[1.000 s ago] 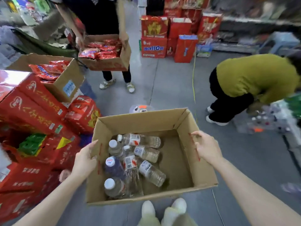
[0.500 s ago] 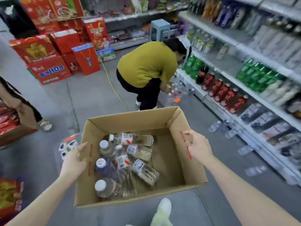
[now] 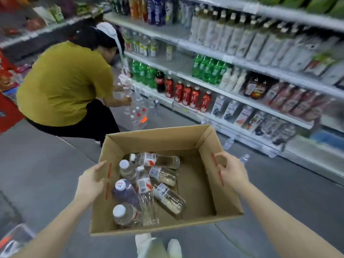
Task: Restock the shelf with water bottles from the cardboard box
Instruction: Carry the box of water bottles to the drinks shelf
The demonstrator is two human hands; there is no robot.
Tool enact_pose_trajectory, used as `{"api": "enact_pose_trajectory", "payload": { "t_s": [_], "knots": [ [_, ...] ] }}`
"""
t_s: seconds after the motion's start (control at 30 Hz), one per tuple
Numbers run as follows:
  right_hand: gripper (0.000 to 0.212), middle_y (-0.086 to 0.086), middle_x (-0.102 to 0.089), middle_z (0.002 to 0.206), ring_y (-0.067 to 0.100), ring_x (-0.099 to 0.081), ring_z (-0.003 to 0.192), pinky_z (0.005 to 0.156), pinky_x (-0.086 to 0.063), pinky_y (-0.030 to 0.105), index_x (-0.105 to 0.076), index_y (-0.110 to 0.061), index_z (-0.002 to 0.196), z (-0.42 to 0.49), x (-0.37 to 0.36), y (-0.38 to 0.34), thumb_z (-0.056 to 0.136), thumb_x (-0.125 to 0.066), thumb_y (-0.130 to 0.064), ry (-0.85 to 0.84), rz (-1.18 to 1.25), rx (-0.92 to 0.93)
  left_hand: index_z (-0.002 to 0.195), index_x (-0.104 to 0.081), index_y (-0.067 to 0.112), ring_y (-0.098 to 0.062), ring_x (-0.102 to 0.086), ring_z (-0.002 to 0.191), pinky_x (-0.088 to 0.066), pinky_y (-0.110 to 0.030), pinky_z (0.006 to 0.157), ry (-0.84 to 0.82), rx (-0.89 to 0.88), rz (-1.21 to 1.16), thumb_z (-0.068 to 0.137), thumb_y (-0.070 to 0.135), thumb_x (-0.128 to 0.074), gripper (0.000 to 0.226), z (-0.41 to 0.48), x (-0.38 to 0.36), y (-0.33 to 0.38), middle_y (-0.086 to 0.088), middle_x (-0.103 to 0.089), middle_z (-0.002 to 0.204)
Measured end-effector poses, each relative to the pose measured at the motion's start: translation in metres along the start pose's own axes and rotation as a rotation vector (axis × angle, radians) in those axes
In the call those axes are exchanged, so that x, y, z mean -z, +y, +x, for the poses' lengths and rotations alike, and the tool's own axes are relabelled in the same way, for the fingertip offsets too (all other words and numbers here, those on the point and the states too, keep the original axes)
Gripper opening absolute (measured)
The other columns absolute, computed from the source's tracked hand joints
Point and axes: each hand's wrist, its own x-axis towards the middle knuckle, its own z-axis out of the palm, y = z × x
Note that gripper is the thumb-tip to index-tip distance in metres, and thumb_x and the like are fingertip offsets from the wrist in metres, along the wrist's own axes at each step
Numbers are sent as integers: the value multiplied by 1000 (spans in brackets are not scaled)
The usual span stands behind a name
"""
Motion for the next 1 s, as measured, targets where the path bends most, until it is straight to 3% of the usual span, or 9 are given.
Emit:
{"api": "enact_pose_trajectory", "payload": {
  "t_s": [0.17, 0.3, 0.53, 0.63, 0.8, 0.9, 1.0],
  "knots": [
    [41, -7, -65, 114, 19, -65, 88, 68, -49, 26, -58, -33, 118, 28, 18, 32, 88, -56, -6, 63, 26, -111, 127, -59, 22, -32, -59, 111, -45, -37, 91, -95, -100, 45, 74, -6, -62, 60, 62, -43, 50, -8, -64, 123],
    [41, -5, -65, 117, 25, -61, 103, 78, -50, 34, -56, -36, 119, 61, 26, 53, 89, -55, -8, 71, 8, -230, 126, -60, 22, -27, -59, 114, -46, -37, 96, -194, -168, 34, 71, -8, -62, 62, 120, -79, 86, -6, -65, 122],
    [38, -4, -65, 116, 22, -61, 105, 78, -51, 32, -57, -34, 119, 124, 38, 85, 92, -54, -8, 140, 68, -420, 125, -61, 19, -28, -58, 116, -44, -35, 97, -331, -293, 68, 71, -10, -63, 61, 214, -145, 164, -8, -64, 122],
    [38, -5, -66, 114, 22, -63, 96, 76, -55, 37, -56, -36, 118, 155, 42, 100, 91, -54, -9, 166, 88, -483, 125, -60, 19, -27, -56, 118, -43, -35, 99, -378, -342, 107, 70, -10, -61, 62, 256, -174, 200, -7, -63, 124],
    [35, -3, -68, 105, 22, -65, 77, 69, -53, 34, -57, -33, 116, 200, 43, 139, 92, -53, -8, 211, 122, -594, 126, -59, 21, -24, -54, 121, -42, -33, 102, -425, -373, 138, 72, -10, -55, 63, 300, -229, 253, -3, -62, 126],
    [35, 0, -71, 96, 25, -66, 73, 70, -55, 40, -56, -34, 114, 233, 38, 170, 90, -54, -9, 219, 114, -641, 125, -60, 22, -24, -57, 118, -43, -35, 102, -445, -391, 126, 71, -9, -56, 63, 323, -274, 279, -4, -64, 123],
    [34, 2, -71, 93, 27, -66, 74, 69, -55, 39, -57, -31, 114, 268, 24, 208, 89, -55, -7, 230, 116, -656, 125, -61, 16, -23, -57, 118, -40, -28, 100, -413, -394, 146, 73, -11, -57, 59, 341, -325, 297, -7, -63, 123]
  ]
}}
